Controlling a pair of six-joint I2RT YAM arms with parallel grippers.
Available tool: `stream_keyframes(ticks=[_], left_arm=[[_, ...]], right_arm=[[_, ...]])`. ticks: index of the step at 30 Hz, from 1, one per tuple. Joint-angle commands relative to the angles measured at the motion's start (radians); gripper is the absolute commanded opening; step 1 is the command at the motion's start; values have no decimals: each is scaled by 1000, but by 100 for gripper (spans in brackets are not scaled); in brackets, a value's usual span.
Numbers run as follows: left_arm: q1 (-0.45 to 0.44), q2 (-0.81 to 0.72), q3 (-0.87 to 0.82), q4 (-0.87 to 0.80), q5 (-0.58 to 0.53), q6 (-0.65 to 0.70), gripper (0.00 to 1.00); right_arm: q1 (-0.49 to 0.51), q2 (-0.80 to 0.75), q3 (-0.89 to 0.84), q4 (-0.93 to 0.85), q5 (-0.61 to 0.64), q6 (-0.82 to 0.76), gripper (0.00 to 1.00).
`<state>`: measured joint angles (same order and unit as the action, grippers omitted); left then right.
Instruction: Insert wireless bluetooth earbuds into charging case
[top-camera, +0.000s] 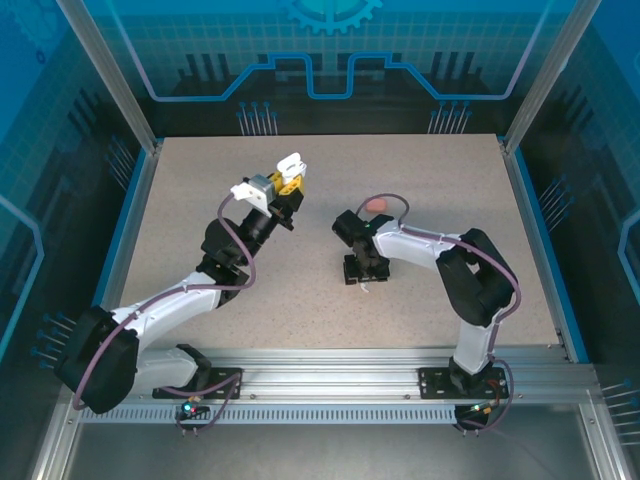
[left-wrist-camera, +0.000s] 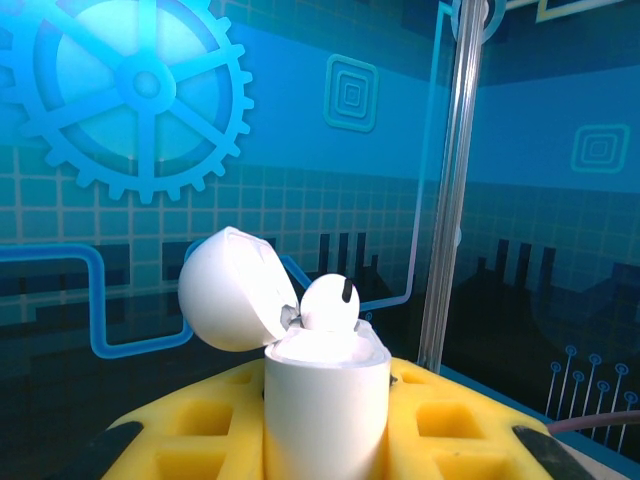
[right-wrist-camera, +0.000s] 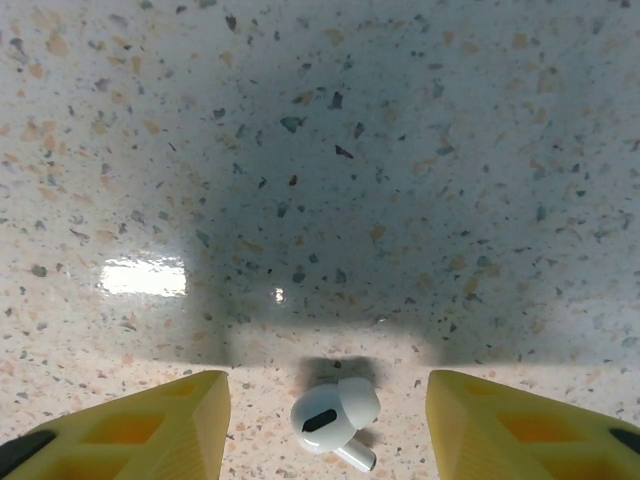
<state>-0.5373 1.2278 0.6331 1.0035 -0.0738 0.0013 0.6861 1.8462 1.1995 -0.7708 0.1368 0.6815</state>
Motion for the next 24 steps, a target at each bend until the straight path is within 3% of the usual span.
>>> stream_keyframes(ticks=[1,13,24], left_arm=[[7,2,39,46,15,-1,0],[9,6,42,48,15,1,0],[9,11,46,51,18,-1,0]], right_arm=[[-8,27,23,-35,-13,-50,54],[13,62,39,-48,6,-63,46],[29,21,19,-71,25,-53,46]])
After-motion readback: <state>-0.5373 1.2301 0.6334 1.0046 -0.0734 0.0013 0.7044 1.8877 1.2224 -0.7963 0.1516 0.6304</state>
